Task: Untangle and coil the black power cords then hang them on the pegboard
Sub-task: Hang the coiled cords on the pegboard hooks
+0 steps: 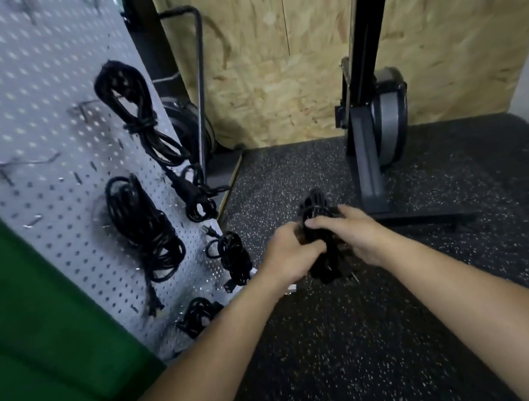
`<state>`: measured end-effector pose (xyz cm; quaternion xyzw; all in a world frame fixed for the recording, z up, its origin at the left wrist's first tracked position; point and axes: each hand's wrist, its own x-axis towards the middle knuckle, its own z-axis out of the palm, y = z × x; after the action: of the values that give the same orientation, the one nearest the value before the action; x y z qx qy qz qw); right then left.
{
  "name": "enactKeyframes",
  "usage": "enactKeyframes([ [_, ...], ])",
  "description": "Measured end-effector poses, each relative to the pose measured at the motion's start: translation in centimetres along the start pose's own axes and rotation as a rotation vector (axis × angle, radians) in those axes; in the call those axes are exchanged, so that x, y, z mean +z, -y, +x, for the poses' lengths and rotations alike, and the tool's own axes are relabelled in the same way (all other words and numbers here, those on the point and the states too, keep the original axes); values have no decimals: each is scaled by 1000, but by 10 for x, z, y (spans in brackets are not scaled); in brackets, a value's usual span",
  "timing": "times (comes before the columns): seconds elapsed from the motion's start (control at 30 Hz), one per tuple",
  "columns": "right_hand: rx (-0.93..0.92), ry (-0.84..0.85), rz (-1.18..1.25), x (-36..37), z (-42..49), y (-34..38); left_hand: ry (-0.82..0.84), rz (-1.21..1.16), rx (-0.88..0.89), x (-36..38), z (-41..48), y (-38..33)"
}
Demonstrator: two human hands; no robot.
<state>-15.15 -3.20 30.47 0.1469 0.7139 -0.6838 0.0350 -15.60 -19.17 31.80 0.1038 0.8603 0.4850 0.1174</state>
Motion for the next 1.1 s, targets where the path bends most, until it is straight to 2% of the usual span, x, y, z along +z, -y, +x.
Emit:
enactKeyframes([
  [0.07,-117,-37,-25,4,-3,29,-92,194,103,-23,-6,-31],
  [0.13,-242,-36,-112,10,-9,56,-254,358,195,-49,-14,-65],
  [0.3,-488,-34,-280,39,-21,97,-482,364,415,-98,-34,-132],
  [0.43,-535,-26,-259,58,-27,124,-555,443,538,-132,-25,-162],
  [0.53,-578,-41,-211,67,-27,148,-606,555,566,-164,-14,-184],
  [0.67,-634,-58,-233,75,-21,176,-551,667,503,-208,2,-212],
  [0.93,-668,-89,-272,96,7,203,-248,883,189,-266,50,-215],
  [1.1,-698,-103,-275,107,28,222,-202,872,54,-299,71,-203],
])
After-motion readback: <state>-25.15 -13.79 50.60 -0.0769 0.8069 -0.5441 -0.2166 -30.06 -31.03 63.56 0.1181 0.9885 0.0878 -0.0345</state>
